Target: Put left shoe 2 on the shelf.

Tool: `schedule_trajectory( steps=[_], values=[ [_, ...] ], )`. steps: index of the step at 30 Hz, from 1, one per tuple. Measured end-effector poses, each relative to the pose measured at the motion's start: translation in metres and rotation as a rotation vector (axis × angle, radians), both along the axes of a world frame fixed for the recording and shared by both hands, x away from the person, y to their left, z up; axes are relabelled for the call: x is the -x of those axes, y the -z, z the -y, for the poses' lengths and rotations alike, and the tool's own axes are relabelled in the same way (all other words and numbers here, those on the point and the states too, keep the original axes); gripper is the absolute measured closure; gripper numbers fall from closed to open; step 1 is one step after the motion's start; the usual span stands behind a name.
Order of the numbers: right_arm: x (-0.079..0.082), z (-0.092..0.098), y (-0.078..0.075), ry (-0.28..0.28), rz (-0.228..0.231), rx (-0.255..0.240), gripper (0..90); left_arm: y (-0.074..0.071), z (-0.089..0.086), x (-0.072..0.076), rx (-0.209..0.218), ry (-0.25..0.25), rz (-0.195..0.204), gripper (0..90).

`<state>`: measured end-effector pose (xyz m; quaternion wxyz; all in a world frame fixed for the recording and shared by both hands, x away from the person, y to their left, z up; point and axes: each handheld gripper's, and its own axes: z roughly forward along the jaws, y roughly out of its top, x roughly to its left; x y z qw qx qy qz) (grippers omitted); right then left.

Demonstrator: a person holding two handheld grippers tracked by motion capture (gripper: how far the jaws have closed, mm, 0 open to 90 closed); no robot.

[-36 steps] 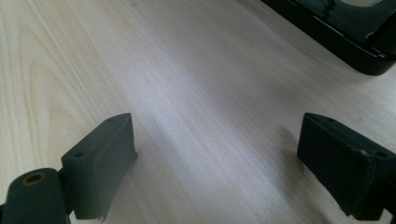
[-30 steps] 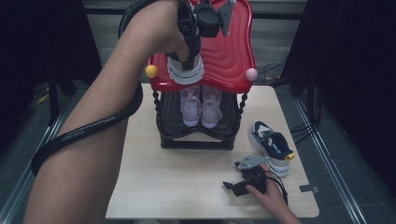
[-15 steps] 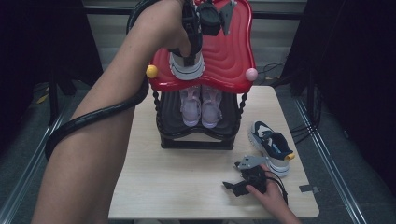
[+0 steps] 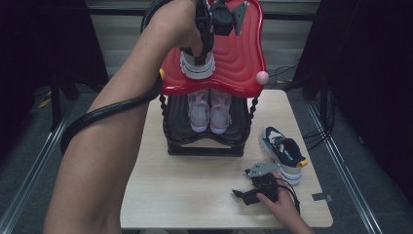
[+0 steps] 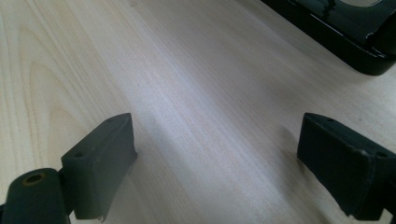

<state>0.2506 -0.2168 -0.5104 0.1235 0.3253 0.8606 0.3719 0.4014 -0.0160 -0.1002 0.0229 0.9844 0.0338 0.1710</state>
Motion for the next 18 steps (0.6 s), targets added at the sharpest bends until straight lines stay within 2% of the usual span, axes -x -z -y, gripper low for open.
schedule_trajectory(
  steps=[12,18],
  values=[
    [0.0,0.0,0.0,0.0,0.0,0.0,10.7,0.0056,0.0011,-0.0031,-0.01,0.003,0.017,71.6],
    [0.0,0.0,0.0,0.0,0.0,0.0,10.7,0.0059,-0.0004,-0.0039,-0.006,0.008,0.012,71.3]
  ],
)
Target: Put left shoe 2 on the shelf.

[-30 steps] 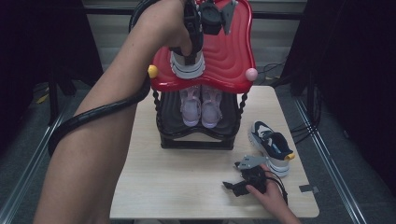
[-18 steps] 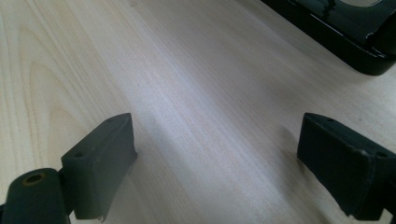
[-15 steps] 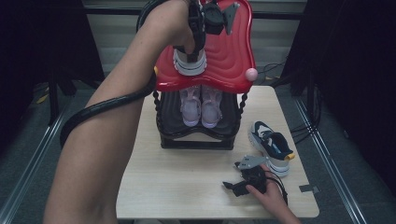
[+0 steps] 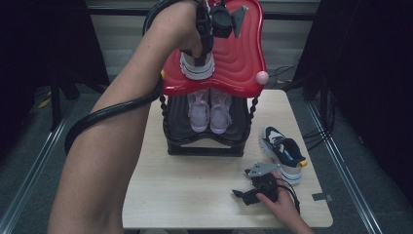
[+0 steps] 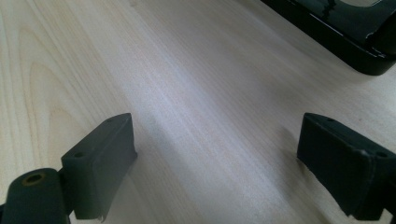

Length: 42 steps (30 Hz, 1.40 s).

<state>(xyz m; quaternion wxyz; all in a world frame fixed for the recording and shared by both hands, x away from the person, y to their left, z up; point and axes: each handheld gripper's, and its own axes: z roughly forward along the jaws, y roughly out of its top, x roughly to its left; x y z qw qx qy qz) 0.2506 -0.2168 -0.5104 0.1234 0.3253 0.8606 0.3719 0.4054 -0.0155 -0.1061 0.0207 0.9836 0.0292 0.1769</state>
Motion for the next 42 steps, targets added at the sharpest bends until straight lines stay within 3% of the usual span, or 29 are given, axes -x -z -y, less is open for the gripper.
schedule_trajectory(
  steps=[6,17,19,42],
  values=[
    [0.0,0.0,0.0,0.0,0.0,0.0,10.7,0.002,-0.0015,0.0009,0.016,-0.014,-0.006,71.4],
    [0.0,0.0,0.0,0.0,0.0,0.0,10.7,0.0023,-0.0029,0.0004,0.004,-0.004,0.001,71.2],
    [0.0,0.0,0.0,0.0,0.0,0.0,10.7,0.003,-0.0027,0.001,0.023,-0.021,-0.001,70.9],
    [0.0,0.0,0.0,0.0,0.0,0.0,10.7,0.0008,-0.0037,0.0004,0.009,-0.021,0.027,64.0]
  ],
)
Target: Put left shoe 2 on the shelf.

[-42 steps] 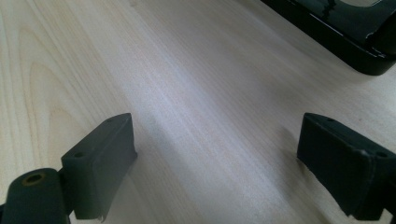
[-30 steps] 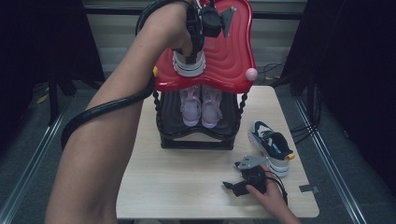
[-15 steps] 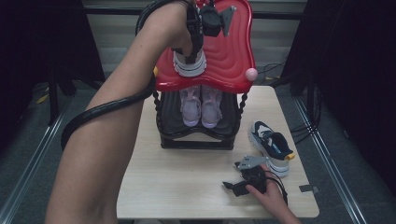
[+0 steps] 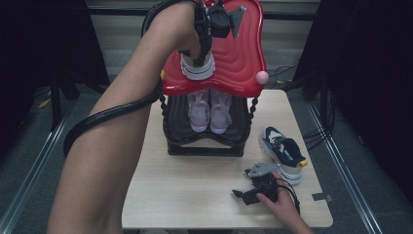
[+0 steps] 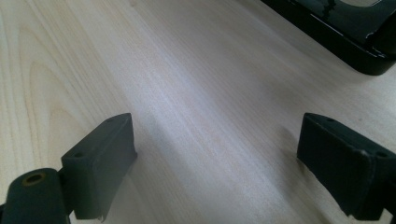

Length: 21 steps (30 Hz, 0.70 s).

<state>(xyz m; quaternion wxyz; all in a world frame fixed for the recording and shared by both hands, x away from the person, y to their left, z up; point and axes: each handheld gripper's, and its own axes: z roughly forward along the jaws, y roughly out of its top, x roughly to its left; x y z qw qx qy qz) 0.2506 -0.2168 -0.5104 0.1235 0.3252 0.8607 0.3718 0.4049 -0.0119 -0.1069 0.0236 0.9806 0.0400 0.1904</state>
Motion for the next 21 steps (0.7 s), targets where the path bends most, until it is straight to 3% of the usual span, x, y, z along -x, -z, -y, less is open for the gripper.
schedule_trajectory(
  steps=[14,21],
  values=[
    [0.0,0.0,0.0,0.0,0.0,0.0,10.7,-0.0051,-0.0031,-0.0018,0.053,-0.038,0.025,50.9],
    [0.0,0.0,0.0001,0.0,0.0,-0.002,10.6,-0.0089,-0.0056,-0.0015,0.1,-0.056,0.001,45.9]
  ],
)
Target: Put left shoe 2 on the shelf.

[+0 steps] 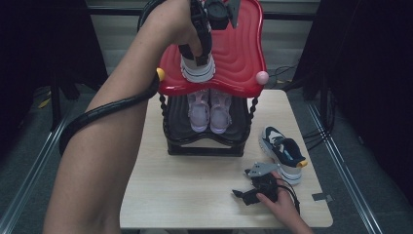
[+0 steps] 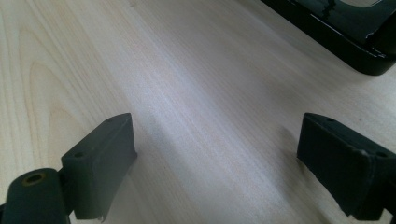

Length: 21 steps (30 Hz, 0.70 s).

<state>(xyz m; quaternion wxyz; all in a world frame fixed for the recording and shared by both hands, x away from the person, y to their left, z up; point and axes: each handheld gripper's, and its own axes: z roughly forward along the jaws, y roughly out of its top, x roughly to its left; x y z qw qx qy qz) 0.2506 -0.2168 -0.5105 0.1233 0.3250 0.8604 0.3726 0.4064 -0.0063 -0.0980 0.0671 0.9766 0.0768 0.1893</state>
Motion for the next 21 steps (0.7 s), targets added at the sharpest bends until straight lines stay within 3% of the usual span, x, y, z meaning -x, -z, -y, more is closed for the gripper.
schedule_trajectory(
  steps=[3,13,21],
  values=[
    [0.0,0.0,0.0,0.0,0.0,0.0,10.7,-0.0004,-0.0016,-0.0001,0.015,-0.026,-0.001,44.9],
    [0.0,0.0,0.0,0.0,0.0,0.0,10.6,-0.0033,-0.0034,0.0017,0.021,-0.039,0.019,40.8],
    [0.0,0.0,0.0,0.0,0.0,0.0,10.6,-0.006,-0.0093,0.0007,0.082,-0.096,-0.036,37.1]
  ],
)
